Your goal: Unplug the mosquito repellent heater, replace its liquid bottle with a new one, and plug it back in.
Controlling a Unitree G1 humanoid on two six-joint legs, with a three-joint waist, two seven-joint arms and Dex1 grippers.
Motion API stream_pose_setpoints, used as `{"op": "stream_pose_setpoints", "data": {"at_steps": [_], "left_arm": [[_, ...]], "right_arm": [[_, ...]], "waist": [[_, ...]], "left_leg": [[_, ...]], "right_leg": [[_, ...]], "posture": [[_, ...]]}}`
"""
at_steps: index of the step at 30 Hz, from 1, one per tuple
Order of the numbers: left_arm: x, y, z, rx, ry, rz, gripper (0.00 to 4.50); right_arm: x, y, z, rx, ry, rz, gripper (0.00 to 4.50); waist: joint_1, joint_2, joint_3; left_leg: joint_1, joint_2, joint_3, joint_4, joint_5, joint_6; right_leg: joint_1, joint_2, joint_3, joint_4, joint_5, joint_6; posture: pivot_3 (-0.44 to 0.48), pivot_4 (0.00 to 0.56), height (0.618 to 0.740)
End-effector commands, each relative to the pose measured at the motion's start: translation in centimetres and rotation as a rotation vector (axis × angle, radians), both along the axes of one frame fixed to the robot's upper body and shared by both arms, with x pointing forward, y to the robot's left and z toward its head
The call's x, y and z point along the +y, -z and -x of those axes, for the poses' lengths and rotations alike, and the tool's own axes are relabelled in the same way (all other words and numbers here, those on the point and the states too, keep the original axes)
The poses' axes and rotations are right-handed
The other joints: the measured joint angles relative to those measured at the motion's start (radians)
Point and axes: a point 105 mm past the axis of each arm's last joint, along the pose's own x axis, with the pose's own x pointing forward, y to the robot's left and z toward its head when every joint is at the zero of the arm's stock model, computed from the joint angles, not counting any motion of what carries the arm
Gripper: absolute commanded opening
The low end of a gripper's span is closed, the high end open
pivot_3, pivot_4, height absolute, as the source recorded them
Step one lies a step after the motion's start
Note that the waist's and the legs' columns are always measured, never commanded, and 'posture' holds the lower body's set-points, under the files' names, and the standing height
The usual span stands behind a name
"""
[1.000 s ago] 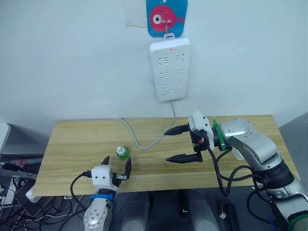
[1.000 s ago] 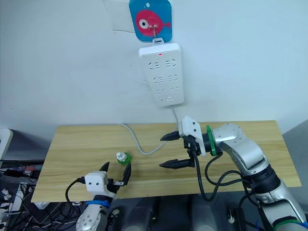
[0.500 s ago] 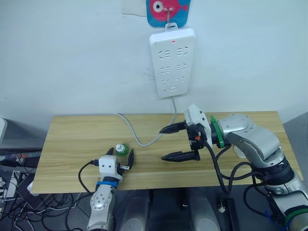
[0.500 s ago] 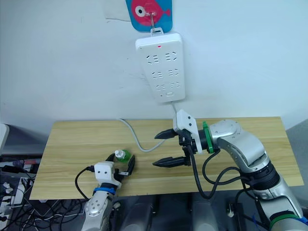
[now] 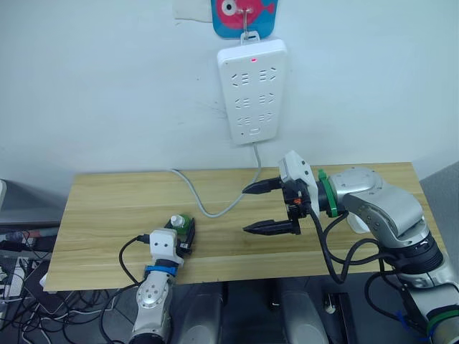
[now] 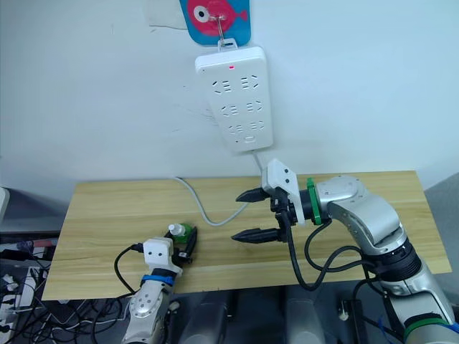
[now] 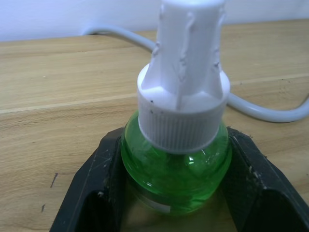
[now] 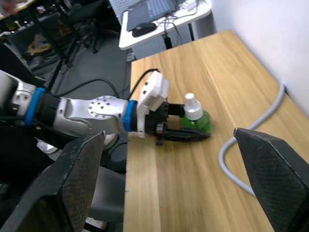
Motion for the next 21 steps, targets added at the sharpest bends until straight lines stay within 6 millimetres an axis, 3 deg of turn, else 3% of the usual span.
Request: {"op": "stream_pose_setpoints", "data": {"at_steps": [1, 5, 10, 15, 21], "left_arm": [[-1.9, -3.2, 0.1, -0.041, 0.13, -0.06, 2.26], [-5.7, -7.7, 0.2, -0.024, 0.425, -0.087, 2.26], [-8.9, -9.8, 1.3, 0.068, 0.782, -0.157, 2.26], [-9.9, -11.4, 0.1, 0.069, 0.952, -0.224, 2.26], [-10.7, -12.7, -1.3, 0.044, 1.039, -0.247, 2.26]], "right_arm": [[-0.8, -0.1, -0.5, -0.036, 0.074, -0.026, 4.5], [-0.5, 0.0, -0.3, -0.045, 0.16, -0.093, 4.5], [0.9, 0.4, 0.3, -0.048, 0.25, -0.168, 4.5], [2.1, 0.4, 0.2, -0.056, 0.349, -0.228, 4.5], [2.0, 0.5, -0.4, -0.08, 0.433, -0.231, 4.5]], "waist": [[0.0, 0.0, 0.0], [0.005, 0.0, 0.0], [-0.004, 0.002, -0.003], [-0.011, 0.001, -0.008], [-0.03, 0.001, -0.026]], "left_leg": [[0.0, 0.0, 0.0, 0.0, 0.0, 0.0], [-0.002, 0.0, -0.005, 0.0, 0.002, -0.003], [-0.002, 0.0, -0.004, 0.0, 0.006, -0.009], [-0.002, 0.001, -0.003, 0.0, 0.008, -0.013], [-0.002, 0.0, -0.003, 0.0, 0.009, -0.015]], "right_leg": [[0.0, 0.0, 0.0, 0.0, 0.0, 0.0], [-0.001, 0.0, 0.0, 0.001, 0.0, 0.0], [-0.001, 0.002, -0.003, 0.002, 0.0, -0.001], [-0.003, 0.003, -0.003, 0.003, 0.001, -0.001], [-0.002, 0.003, -0.004, 0.003, 0.003, -0.002]], "posture": [[0.054, 0.393, 0.74], [0.068, 0.36, 0.74], [0.018, 0.32, 0.74], [-0.042, 0.281, 0.74], [-0.099, 0.259, 0.74]]}}
